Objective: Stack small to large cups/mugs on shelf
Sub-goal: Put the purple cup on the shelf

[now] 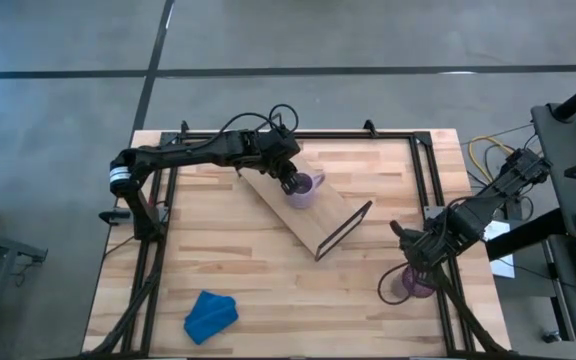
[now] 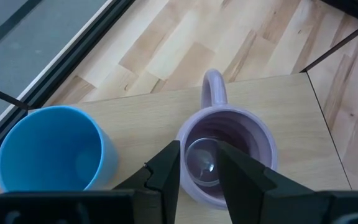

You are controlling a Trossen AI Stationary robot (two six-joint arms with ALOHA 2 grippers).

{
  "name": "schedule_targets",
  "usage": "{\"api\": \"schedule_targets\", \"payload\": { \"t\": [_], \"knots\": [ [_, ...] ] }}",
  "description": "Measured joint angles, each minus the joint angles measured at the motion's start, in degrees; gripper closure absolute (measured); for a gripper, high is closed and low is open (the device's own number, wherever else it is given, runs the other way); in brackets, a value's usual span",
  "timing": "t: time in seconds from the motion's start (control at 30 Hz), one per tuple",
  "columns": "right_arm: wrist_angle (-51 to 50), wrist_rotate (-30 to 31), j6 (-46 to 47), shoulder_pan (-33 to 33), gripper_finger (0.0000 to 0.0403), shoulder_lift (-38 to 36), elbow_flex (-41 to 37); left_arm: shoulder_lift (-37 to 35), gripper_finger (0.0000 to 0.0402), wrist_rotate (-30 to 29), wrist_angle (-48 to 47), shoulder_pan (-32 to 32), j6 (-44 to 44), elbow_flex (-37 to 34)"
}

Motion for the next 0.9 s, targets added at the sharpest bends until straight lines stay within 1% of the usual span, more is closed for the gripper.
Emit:
{"api": "schedule_targets", "payload": {
  "t": [0.1,0.17,0.23,0.27,0.33,0.5,0.53,0.57,0.63,0.83,0.9],
  "knots": [
    [-0.2,1.4,0.5,0.0,0.0391,0.0,4.4,0.0,0.0312,0.0,0.0,0.0,0.0,0.0],
    [-1.9,4.4,0.9,0.0,0.0392,0.0,8.6,0.0,0.0312,0.0,0.1,0.0,0.0,0.0],
    [-3.8,8.9,0.6,0.0,0.0393,0.0,13.4,0.0,0.0312,0.0,0.1,0.0,0.0,0.0],
    [-4.7,12.2,-0.1,0.0,0.0393,0.0,16.2,0.0,0.0312,0.0,0.1,0.0,0.0,0.0],
    [-7.2,21.2,-2.5,0.0,0.0393,0.0,21.5,0.0,0.0312,0.0,0.1,0.0,0.0,0.0],
    [-10.0,49.0,-9.1,0.0,0.0393,0.0,33.3,0.0,0.0312,0.0,0.3,0.0,0.0,0.0],
    [-10.0,53.0,-10.7,-0.1,0.0393,0.0,35.0,0.0,0.0312,0.0,0.3,0.0,0.0,0.0],
    [-10.0,55.7,-12.5,-0.4,0.0394,-0.1,36.6,0.0,0.0312,0.0,0.4,0.0,0.0,0.0],
    [-10.1,57.4,-16.4,-1.9,0.0394,-0.1,38.6,0.0,0.0312,0.0,1.0,0.0,0.0,0.0],
    [-10.1,57.5,-23.4,-9.2,0.0394,0.0,39.3,0.0,0.0312,0.0,2.5,0.0,0.0,0.0],
    [-10.0,56.3,-25.4,-12.2,0.0394,0.0,39.1,0.0,0.0312,0.0,3.0,0.0,0.0,0.0]
  ]
}}
